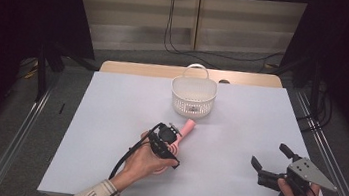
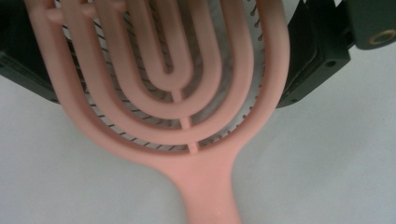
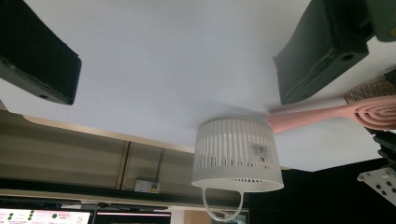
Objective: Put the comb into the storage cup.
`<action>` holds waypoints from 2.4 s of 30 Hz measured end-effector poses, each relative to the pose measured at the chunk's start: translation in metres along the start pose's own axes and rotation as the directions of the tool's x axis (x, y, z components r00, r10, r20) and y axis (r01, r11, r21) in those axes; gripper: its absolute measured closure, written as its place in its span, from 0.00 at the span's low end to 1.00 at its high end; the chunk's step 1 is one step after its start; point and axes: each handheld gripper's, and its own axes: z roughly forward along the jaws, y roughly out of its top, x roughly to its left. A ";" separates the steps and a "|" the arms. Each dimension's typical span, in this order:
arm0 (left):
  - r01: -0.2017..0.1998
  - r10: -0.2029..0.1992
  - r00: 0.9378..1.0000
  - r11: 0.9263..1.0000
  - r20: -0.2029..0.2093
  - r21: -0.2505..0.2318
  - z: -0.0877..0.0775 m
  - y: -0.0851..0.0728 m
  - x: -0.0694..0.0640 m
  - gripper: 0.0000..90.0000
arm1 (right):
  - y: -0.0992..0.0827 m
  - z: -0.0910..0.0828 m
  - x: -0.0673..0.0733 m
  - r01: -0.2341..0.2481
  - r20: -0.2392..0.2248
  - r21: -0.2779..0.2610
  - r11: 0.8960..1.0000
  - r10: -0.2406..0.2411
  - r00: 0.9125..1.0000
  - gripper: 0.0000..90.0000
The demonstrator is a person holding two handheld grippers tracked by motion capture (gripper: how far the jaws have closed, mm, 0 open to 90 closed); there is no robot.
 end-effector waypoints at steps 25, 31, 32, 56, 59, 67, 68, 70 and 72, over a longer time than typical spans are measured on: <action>-0.013 0.013 1.000 1.000 0.000 0.023 -0.004 0.003 -0.003 0.17 | 0.000 0.000 0.000 0.002 -0.008 0.005 1.000 -0.002 1.000 0.00; -0.038 0.037 0.999 0.999 0.007 0.020 -0.005 0.003 -0.003 0.19 | 0.000 0.000 0.000 0.004 -0.006 0.004 1.000 -0.004 1.000 0.00; -0.039 0.038 0.999 0.999 0.006 0.020 -0.005 0.004 -0.003 0.19 | 0.000 0.000 0.000 0.003 -0.005 0.004 1.000 -0.003 1.000 0.00; -0.028 0.029 1.000 0.999 0.005 -0.025 -0.016 0.002 0.001 0.21 | 0.000 0.000 0.000 0.003 -0.001 0.004 1.000 -0.003 1.000 0.00; -0.027 0.027 1.000 0.999 0.009 -0.041 -0.019 0.002 0.001 0.21 | 0.000 0.000 -0.001 0.007 -0.002 0.004 1.000 -0.007 1.000 0.00; -0.028 0.028 0.999 1.000 0.014 0.002 -0.011 0.001 0.001 0.21 | -0.001 0.000 -0.001 0.005 -0.001 0.005 1.000 -0.005 1.000 0.00; -0.033 0.033 0.999 0.999 0.013 0.019 -0.010 0.001 0.001 0.21 | -0.001 0.000 0.000 0.005 -0.001 0.005 1.000 -0.005 1.000 0.00; -0.026 0.026 0.999 0.999 0.021 0.034 -0.009 0.002 0.002 0.21 | -0.001 0.001 -0.001 0.005 -0.002 0.004 1.000 -0.005 1.000 0.00; -0.013 0.012 1.000 0.999 0.028 0.031 -0.010 0.002 0.004 0.21 | -0.001 0.001 -0.001 0.005 -0.001 0.005 1.000 -0.005 1.000 0.00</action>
